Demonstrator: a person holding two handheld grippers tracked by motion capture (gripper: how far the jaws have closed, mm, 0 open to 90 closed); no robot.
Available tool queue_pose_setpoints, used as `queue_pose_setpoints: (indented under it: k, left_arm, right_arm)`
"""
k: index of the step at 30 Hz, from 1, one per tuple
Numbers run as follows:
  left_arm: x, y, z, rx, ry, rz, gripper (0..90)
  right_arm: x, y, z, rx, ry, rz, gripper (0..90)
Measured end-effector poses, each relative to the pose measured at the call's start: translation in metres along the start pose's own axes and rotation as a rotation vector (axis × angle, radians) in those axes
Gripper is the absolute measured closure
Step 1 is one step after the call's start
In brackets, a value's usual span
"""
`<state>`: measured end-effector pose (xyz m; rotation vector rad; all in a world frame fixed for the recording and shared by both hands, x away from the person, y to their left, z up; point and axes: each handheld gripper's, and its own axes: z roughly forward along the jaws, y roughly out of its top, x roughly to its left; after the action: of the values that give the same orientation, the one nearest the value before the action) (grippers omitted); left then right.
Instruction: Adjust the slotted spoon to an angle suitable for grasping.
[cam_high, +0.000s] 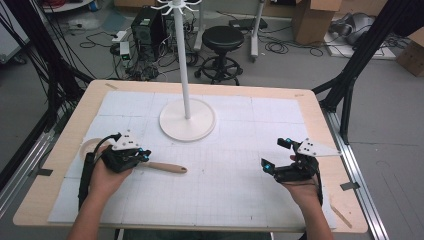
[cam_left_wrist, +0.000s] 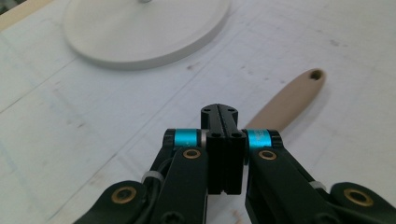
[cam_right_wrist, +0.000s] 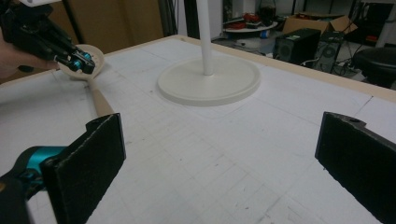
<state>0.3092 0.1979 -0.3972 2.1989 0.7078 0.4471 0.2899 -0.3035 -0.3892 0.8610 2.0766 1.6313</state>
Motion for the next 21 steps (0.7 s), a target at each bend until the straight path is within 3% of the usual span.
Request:
queue_pose_setpoints:
  k: [3,4,7,9,14,21]
  left_arm:
    - [-0.011,0.003,0.009,0.013,-0.042,0.027,90.0]
    - [-0.019,0.002,0.017,0.040,-0.066,0.055,90.0]
    - [-0.027,0.001,0.024,0.058,-0.084,0.084,90.0]
    - [-0.030,-0.001,0.027,0.048,-0.116,0.070,90.0]
    - [-0.037,-0.001,0.033,0.065,-0.143,0.083,90.0]
    - [-0.038,-0.002,0.042,0.092,-0.151,0.086,90.0]
  right_arm:
    - [0.000,0.000,0.000,-0.003,0.000,-0.002,0.7]
    - [0.000,0.000,0.000,-0.003,0.000,-0.002,0.7]
    - [-0.001,0.000,-0.001,-0.005,-0.001,-0.005,0.7]
    - [-0.001,0.000,-0.001,-0.008,0.001,-0.001,0.7]
    - [0.000,0.001,-0.001,-0.007,0.002,-0.005,0.7]
    - [0.000,0.000,-0.001,-0.004,0.004,-0.004,0.7]
